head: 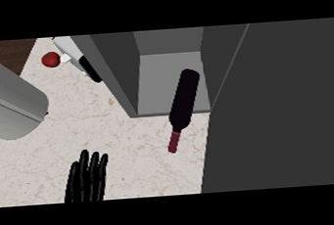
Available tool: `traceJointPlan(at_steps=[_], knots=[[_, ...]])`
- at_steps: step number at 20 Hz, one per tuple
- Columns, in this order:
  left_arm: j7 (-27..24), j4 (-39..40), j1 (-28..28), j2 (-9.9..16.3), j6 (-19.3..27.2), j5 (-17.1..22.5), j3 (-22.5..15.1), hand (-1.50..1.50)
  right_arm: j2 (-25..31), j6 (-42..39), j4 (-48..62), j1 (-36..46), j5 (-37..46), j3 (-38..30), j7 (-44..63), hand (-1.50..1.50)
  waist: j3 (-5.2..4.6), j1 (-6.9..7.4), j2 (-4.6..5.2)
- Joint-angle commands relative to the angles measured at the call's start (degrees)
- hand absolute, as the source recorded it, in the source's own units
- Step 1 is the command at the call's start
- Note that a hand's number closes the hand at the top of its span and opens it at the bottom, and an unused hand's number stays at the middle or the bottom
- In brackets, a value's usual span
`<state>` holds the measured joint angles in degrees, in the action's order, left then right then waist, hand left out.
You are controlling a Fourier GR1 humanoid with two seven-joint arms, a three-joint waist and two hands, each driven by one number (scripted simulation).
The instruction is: Pick up the wine, place it into the cabinet and close the cabinet
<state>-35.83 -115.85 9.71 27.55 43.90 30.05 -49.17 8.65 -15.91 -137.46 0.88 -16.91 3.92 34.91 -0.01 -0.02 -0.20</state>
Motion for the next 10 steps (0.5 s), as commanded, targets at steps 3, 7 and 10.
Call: traceJointPlan(at_steps=[3,7,10], knots=[[-0.4,-3.8,4.0,5.0,-3.8,2.8,5.3,-1.50,-3.0,2.3,-8.7,-5.3,-7.3,7.5,7.5,1.50,-0.03,-0.16,-0.10],[-2.7,-6.9,8.2,8.1,-6.2,4.0,8.5,-1.50,-3.2,-0.2,-8.5,-10.9,-8.5,9.6,5.5,1.50,0.01,-0.10,-0.12],[-1.6,-6.9,8.2,10.0,-9.4,8.6,15.2,-1.50,-3.2,0.3,-8.1,-8.7,-9.6,12.3,8.5,1.50,-0.04,-0.01,0.01]])
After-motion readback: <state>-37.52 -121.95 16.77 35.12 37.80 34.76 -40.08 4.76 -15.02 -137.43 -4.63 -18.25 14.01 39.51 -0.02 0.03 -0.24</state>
